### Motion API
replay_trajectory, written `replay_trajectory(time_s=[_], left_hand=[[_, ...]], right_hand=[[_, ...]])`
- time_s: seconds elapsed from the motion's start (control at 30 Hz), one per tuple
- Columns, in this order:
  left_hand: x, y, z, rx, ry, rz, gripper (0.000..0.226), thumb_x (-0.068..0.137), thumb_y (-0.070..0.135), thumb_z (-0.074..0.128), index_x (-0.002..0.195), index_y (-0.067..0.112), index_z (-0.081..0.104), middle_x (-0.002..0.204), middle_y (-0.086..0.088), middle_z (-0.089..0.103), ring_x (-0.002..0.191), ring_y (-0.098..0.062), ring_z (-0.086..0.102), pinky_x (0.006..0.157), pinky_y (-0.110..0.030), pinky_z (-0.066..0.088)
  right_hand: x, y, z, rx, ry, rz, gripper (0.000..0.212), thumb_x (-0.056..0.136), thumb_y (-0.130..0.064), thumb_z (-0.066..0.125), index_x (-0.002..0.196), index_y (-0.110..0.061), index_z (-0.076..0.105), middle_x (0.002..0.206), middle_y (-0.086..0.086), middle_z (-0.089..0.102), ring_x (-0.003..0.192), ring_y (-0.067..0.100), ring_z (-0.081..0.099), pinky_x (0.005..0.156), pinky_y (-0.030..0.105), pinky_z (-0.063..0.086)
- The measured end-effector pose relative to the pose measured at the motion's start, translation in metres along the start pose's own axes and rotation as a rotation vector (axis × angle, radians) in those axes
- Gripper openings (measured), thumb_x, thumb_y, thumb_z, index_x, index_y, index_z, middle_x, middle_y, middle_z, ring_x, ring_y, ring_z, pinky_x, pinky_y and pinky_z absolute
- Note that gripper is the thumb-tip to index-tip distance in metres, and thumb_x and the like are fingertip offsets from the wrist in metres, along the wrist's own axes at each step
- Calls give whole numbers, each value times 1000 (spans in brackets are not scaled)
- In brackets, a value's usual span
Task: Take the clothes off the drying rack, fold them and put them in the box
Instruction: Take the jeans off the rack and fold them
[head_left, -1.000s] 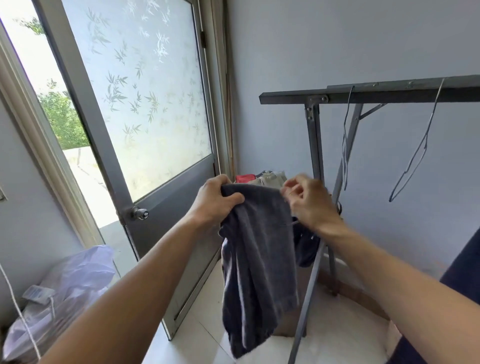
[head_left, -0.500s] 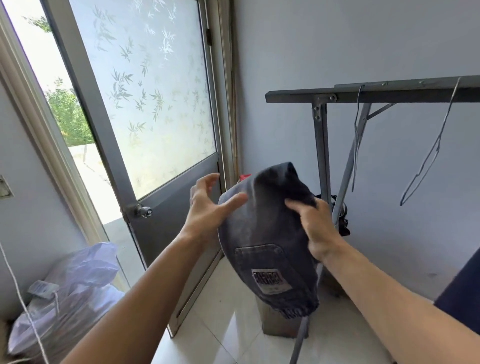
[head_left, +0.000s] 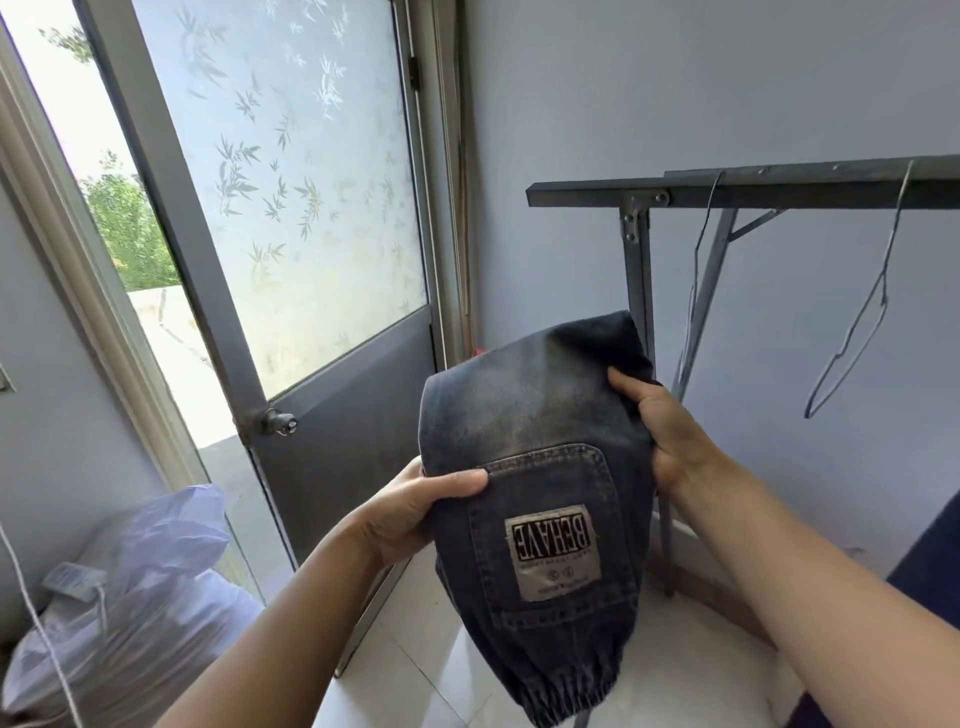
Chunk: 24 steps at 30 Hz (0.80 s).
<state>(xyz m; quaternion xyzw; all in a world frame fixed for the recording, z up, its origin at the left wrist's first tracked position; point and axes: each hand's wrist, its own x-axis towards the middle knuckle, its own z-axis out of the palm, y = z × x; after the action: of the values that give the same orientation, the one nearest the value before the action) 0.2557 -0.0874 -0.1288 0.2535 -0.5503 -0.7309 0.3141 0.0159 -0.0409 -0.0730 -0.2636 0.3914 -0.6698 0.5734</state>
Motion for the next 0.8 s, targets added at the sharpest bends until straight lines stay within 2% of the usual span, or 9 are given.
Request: replay_trajectory(time_s=[0.1,0.2,0.27,0.33,0.4,0.5,0.6,0.7,0.8], left_hand=[[5,5,8,-27,149,38,29,77,5,76,105,0,70,103,-20,72,85,-26,73,72,-34,60],[10,7,12,-45,284,61,28,75,8,72,101,-2,69,90,-18,74,73,-24,73,63,-32,60],[14,8,14,0,348,51,21,80,5,71,98,-4,69,85,-18,74,68,-23,72,61,-32,60],[20,7,11,84,408,43,17,84,3,70,98,-5,68,85,-19,73,68,-23,72,61,-31,60],[26,8,7,193,500,55,35,79,13,80,106,-6,66,89,-19,74,72,-24,73,63,-32,59],[28,12,5,407,639,51,88,59,39,92,126,1,50,110,-11,67,82,-22,72,65,-31,58],[27,14,8,414,655,130,80,74,24,86,140,26,41,116,-6,57,92,-24,68,77,-40,60],[24,24,11,306,539,173,36,76,17,81,111,16,71,101,-15,70,81,-22,68,68,-30,60],[20,32,4,352,312,87,68,62,13,89,124,13,59,112,-10,68,90,-18,69,72,-21,57]], right_hand=[[-2,5,-14,7,-63,-20,38,93,-44,54,101,-10,66,87,11,76,76,25,74,61,36,61],[-12,25,-30,-313,-223,43,65,71,-60,70,116,-13,65,115,17,70,103,34,69,80,43,59],[-11,39,-41,-416,-134,46,94,53,-40,92,131,-10,49,130,17,61,108,35,65,83,42,58],[-9,46,-39,-417,19,-60,101,66,-15,88,148,-27,31,142,8,43,115,32,60,89,42,56],[-10,44,-29,-394,60,-152,91,80,2,73,150,-37,29,138,4,40,105,23,64,74,33,60],[-16,35,-21,-410,-1,-204,64,84,6,67,133,-32,54,130,8,52,92,19,67,65,26,58],[-21,24,-22,-797,-156,-175,76,76,-3,78,140,-29,46,124,0,56,102,11,63,76,16,54],[-20,18,-21,-1129,-150,-207,74,73,-8,81,135,-23,44,113,-5,60,98,3,61,82,16,52],[-19,12,-16,-1200,-28,-335,50,76,-14,80,119,-21,56,99,-7,66,92,7,64,78,19,50]])
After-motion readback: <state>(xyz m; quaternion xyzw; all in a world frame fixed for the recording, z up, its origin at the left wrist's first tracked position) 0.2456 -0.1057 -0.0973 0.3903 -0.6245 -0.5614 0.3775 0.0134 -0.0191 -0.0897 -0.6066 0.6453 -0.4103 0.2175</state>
